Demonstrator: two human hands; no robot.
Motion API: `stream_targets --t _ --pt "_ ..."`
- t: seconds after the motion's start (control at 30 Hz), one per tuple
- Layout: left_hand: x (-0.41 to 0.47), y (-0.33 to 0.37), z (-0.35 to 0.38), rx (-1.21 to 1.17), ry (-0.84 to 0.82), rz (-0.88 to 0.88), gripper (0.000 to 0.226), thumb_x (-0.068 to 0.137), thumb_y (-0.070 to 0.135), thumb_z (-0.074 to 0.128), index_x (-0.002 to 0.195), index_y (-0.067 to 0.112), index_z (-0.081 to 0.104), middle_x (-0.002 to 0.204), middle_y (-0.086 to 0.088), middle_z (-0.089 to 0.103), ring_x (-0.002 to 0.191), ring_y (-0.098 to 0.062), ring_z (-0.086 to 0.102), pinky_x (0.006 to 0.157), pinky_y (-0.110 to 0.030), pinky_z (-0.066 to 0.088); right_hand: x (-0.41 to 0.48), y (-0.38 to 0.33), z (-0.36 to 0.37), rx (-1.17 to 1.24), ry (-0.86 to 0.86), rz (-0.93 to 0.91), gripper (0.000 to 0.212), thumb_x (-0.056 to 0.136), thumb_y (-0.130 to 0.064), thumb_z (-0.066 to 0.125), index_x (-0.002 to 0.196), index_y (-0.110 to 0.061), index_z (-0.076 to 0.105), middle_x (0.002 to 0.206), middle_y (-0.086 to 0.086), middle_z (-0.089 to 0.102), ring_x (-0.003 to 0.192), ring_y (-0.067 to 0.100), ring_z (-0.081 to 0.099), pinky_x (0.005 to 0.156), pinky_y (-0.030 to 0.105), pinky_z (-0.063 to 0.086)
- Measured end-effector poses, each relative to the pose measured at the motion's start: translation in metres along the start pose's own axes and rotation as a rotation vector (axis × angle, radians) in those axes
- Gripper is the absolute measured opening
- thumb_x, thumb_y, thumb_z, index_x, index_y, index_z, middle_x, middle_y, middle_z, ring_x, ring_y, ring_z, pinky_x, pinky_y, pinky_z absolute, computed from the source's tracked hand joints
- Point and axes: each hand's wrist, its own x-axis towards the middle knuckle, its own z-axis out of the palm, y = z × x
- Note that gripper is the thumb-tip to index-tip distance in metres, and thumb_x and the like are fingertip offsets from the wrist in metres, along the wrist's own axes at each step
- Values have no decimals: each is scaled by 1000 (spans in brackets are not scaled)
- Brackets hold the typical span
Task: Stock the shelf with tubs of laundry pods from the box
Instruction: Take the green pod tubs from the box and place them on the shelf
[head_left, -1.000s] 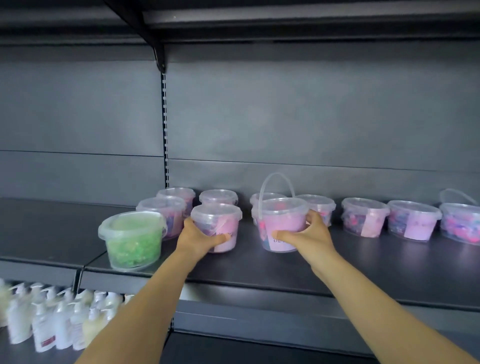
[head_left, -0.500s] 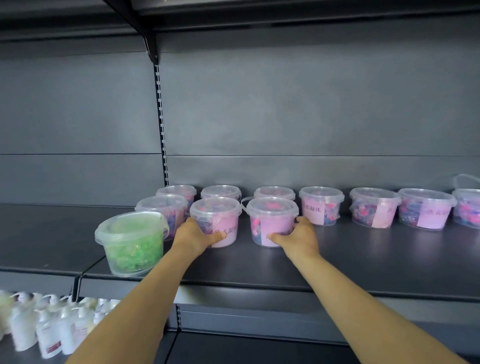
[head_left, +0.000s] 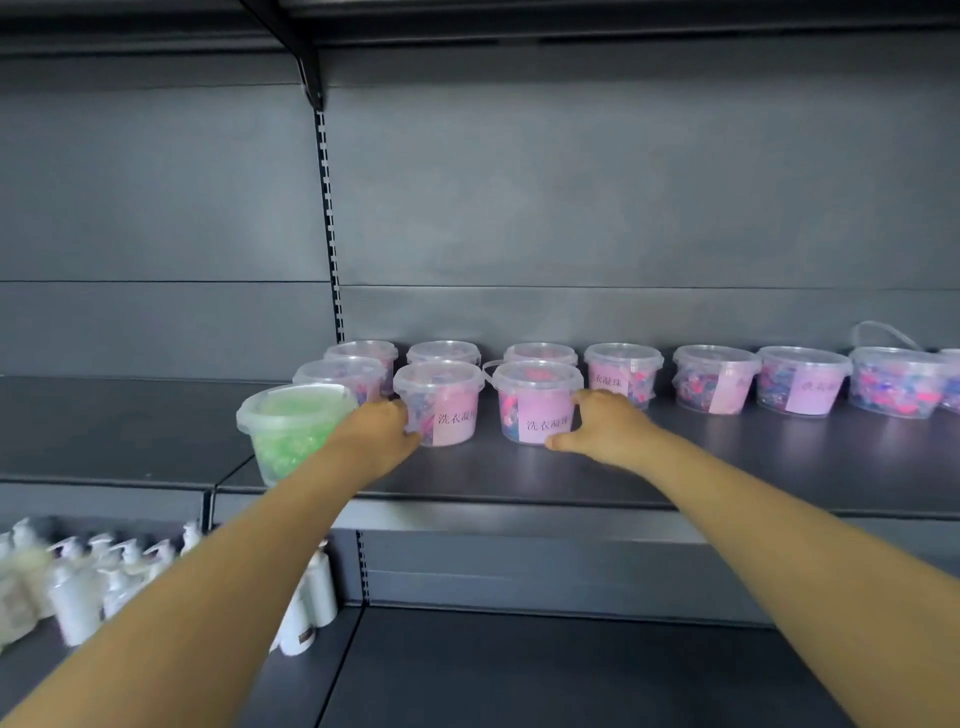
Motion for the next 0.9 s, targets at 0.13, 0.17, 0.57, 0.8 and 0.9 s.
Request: stream_targets --t 0.13,0.17,0.57,0.8,0.9 --pt "-30 3 -34 195 0 129 31 93 31 45 103 5 57 111 -15 60 100 -30 56 85 -38 47 -35 -15 -32 -386 -88 -87 47 87 -42 58 121 -10 54 117 10 59 107 26 53 78 29 41" --pt "-38 4 -43 244 -9 151 33 94 34 43 107 6 56 114 -14 58 104 -29 53 88 -38 46 -43 -18 -38 -445 -82 -97 46 88 -41 56 120 -9 54 118 10 58 109 27 52 77 30 40" --pt "-178 26 -97 429 37 124 43 97 39 37 129 11 45 128 -9 48 121 -26 44 92 -38 42 -161 -50 -76 -434 -48 -171 39 86 -39 60 107 -7 53 103 9 50 101 26 51 74 32 42" --pt "-283 55 -80 336 40 113 33 95 29 41 118 8 52 120 -10 49 114 -28 46 89 -42 46 -254 -26 -42 -343 -132 -202 53 85 -42 61 125 -8 51 124 10 54 113 28 51 91 39 47" --pt "-332 62 -45 266 -38 74 33 96 29 41 118 7 53 119 -11 50 116 -28 45 89 -38 43 -297 -5 -12 -302 -200 -173 49 86 -41 59 123 -9 52 122 9 54 110 28 51 89 39 48"
